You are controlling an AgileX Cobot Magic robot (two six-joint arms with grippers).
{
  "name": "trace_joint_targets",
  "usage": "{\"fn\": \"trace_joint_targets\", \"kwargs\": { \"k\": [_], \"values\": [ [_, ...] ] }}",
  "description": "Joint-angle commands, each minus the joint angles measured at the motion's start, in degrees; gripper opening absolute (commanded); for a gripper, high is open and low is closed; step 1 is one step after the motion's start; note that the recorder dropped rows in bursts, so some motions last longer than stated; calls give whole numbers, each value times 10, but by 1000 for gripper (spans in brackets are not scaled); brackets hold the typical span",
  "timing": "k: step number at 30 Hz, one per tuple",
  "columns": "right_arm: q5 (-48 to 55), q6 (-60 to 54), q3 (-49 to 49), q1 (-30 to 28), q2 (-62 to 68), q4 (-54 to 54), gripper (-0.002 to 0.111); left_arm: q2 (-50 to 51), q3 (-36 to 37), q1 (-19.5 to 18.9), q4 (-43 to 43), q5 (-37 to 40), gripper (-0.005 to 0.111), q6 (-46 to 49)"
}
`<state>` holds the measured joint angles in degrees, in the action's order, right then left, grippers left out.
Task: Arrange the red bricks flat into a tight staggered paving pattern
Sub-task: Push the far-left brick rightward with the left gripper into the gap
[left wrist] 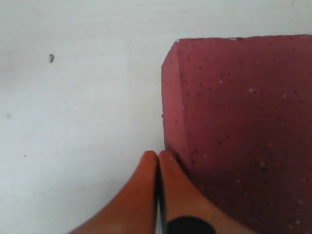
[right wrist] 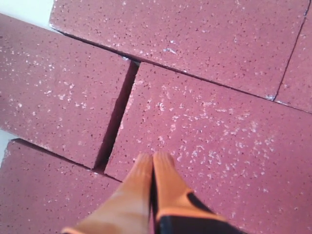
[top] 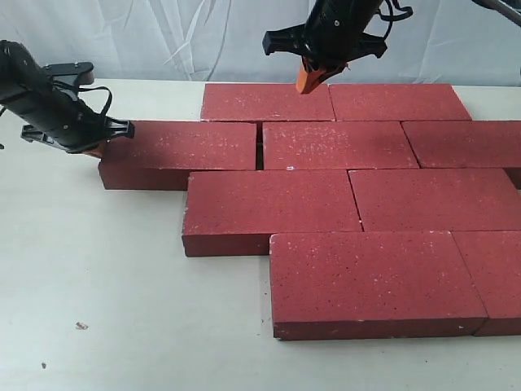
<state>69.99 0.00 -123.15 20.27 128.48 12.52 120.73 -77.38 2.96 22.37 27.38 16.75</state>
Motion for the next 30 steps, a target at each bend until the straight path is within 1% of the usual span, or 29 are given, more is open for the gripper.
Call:
{"fn": "trace_joint_targets", "kwargs": {
  "k": [1, 2, 3, 10, 18, 25, 30],
  "values": [
    [0, 0, 0, -2, -7, -3, -1, 1, 2, 13, 31, -1, 0, 2],
    [0, 0, 0, -2, -7, -3, -1, 1, 2, 14, 57, -1, 0, 2],
    [0, 0, 0, -2, -7, -3, -1, 1, 2, 14, 62, -1, 0, 2],
    [0, 0, 0, -2, -7, -3, -1, 1, 2, 16, 59, 6, 0, 2],
    [0, 0, 0, -2, -7, -3, -1, 1, 2, -11, 32, 39, 0, -1],
    [0, 0, 0, -2, -6, -1, -1, -5, 2, -34, 31, 59, 0, -1],
    [0, 0, 0, -2, 7, 23, -1, -12, 2, -34, 31, 61, 0, -1]
  ]
}}
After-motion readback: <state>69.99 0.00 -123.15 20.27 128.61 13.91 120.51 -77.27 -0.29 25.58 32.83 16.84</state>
